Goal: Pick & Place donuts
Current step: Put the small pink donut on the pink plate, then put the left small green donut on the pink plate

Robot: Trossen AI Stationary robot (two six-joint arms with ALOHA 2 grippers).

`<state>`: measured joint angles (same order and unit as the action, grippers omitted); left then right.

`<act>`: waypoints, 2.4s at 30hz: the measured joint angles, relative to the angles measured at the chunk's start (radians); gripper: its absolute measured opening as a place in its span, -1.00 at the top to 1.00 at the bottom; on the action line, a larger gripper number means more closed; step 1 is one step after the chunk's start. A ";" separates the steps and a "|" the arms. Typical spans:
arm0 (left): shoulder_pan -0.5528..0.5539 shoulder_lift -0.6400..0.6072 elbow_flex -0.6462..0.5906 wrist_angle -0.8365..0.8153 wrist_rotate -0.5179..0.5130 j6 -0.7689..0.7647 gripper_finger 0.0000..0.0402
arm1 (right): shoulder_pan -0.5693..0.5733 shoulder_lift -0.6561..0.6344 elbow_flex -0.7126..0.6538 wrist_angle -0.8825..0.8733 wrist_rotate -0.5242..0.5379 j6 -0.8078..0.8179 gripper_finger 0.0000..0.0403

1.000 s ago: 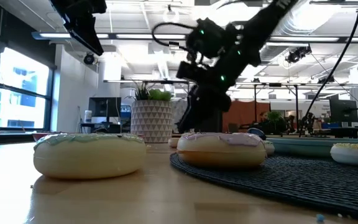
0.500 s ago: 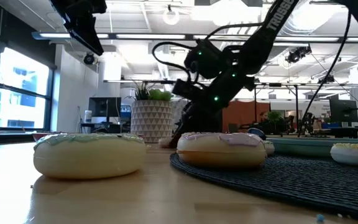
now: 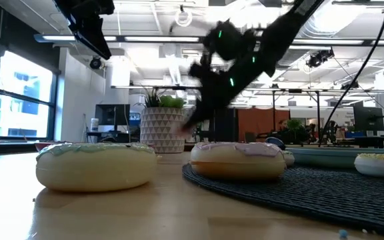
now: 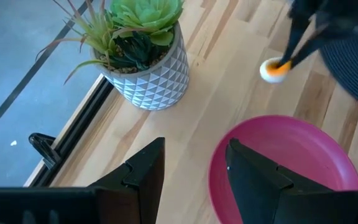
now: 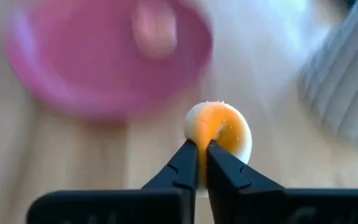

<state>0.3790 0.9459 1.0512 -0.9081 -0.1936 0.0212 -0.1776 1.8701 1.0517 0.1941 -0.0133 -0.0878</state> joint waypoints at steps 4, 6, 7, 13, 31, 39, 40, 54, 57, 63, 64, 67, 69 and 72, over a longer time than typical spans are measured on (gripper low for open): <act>0.000 0.000 0.000 0.022 -0.001 0.003 0.20 | -0.007 -0.001 0.001 0.266 -0.165 0.221 0.84; 0.000 0.000 0.000 0.038 -0.001 0.005 0.20 | -0.009 0.023 0.002 0.392 -0.236 0.311 0.87; 0.000 0.000 0.000 0.041 -0.001 0.005 0.20 | -0.008 0.039 0.002 0.433 -0.250 0.345 0.90; 0.000 0.000 0.000 0.045 -0.003 0.008 0.20 | 0.004 0.185 -0.001 0.620 -0.252 0.545 0.95; 0.000 0.000 0.000 -0.008 0.000 0.008 0.20 | 0.009 0.452 0.408 0.243 -0.331 0.558 0.80; 0.000 0.000 0.000 -0.011 0.001 0.008 0.20 | 0.014 0.451 0.577 -0.163 -0.204 0.357 0.46; 0.000 0.000 0.000 -0.011 0.001 0.008 0.20 | 0.014 0.450 0.598 -0.200 -0.204 0.343 0.44; 0.000 0.000 0.000 -0.010 0.002 -0.003 0.20 | 0.016 0.433 0.929 -0.878 -0.029 0.076 0.40; 0.000 0.000 0.000 -0.010 0.024 -0.003 0.20 | 0.028 0.423 0.988 -1.021 -0.034 0.030 0.40; -0.004 0.000 0.000 -0.010 0.256 0.059 0.20 | 0.109 0.317 1.043 -1.265 0.032 -0.049 0.40; -0.010 0.000 0.000 -0.010 0.308 0.075 0.20 | 0.126 0.298 1.039 -1.290 0.085 -0.048 0.40; -0.053 0.005 0.000 -0.001 0.421 0.077 0.20 | 0.172 0.224 1.013 -1.401 0.212 -0.020 0.40; -0.108 0.019 -0.012 0.037 0.450 0.057 0.20 | 0.192 0.163 0.969 -1.500 0.206 -0.003 0.40; -0.218 0.046 -0.092 0.192 0.442 0.033 0.20 | 0.220 0.069 0.842 -1.509 0.097 0.041 0.40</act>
<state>0.1609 0.9918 0.9592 -0.7159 0.2481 0.0545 0.0422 1.9391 1.8933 -1.3152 0.0833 -0.0467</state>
